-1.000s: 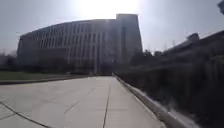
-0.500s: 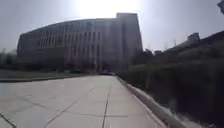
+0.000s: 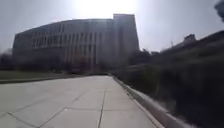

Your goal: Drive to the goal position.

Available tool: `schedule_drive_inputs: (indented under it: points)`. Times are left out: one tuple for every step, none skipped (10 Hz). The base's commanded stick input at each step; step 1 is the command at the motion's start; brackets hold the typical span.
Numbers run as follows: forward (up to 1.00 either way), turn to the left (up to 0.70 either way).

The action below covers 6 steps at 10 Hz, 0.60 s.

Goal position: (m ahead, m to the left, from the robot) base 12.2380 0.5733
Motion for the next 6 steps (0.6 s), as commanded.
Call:
schedule_drive_inputs:
  points:
    - [1.00, -0.19]
    - [1.00, -0.14]
    - [1.00, -0.09]
    - [1.00, -0.04]
    - [1.00, 0.00]
    - [1.00, 0.00]
